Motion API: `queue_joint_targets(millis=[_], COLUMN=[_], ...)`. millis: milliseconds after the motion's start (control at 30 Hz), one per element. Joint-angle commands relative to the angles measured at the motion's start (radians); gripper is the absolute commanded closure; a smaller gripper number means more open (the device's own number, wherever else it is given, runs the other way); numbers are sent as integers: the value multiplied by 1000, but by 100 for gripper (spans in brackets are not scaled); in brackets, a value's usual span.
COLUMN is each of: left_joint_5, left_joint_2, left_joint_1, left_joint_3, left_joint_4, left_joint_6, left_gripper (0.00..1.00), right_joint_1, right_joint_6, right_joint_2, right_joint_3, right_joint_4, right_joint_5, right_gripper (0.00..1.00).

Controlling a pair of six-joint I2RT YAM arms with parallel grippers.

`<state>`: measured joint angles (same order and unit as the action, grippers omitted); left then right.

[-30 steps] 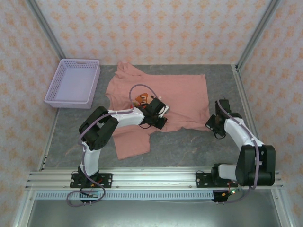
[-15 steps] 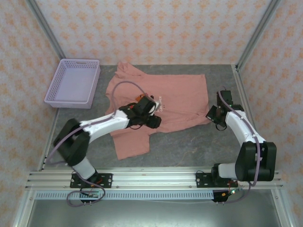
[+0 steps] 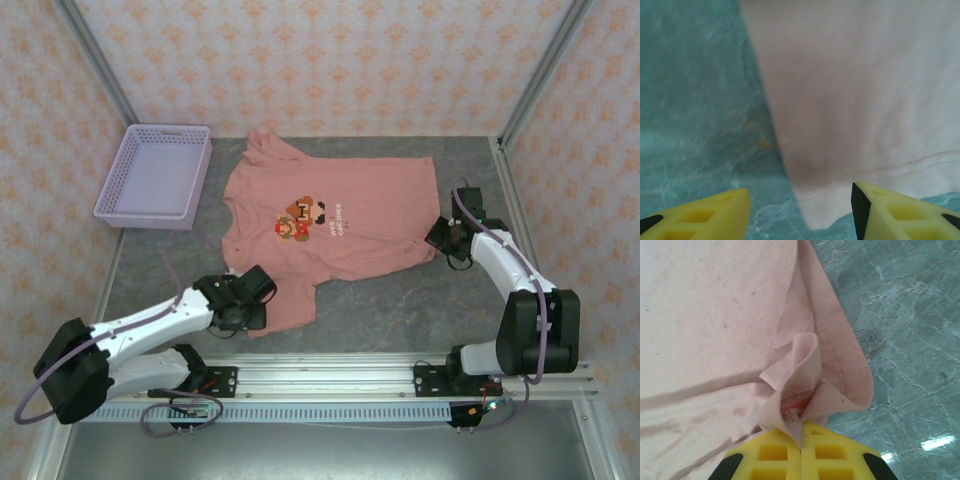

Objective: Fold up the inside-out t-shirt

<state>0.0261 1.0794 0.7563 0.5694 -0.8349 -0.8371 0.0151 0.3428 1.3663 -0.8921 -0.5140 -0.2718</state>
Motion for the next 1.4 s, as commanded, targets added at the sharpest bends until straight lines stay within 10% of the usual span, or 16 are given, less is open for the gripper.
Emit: queue_joint_targets(millis=[0, 300, 733, 1100, 1367], left_joint_5=[23, 99, -21, -509, -500], left_joint_2=[-16, 166, 81, -257, -241], left_joint_1=[6, 7, 7, -113, -112], left_joint_3=[-31, 8, 38, 621, 1188], left_joint_4=[-26, 119, 113, 106, 4], left_joint_6=[-117, -21, 30, 454, 703], left_gripper=[42, 48, 100, 100, 100], right_joint_1=[5, 10, 14, 2, 4], right_joint_6=[-4, -12, -16, -31, -100], right_joint_2=[-44, -82, -96, -172, -362], right_joint_3=[-3, 0, -24, -381, -820], right_joint_4=[31, 13, -9, -50, -250], right_joint_5=[-25, -20, -5, 44, 120], right_gripper=[100, 100, 100, 100, 100])
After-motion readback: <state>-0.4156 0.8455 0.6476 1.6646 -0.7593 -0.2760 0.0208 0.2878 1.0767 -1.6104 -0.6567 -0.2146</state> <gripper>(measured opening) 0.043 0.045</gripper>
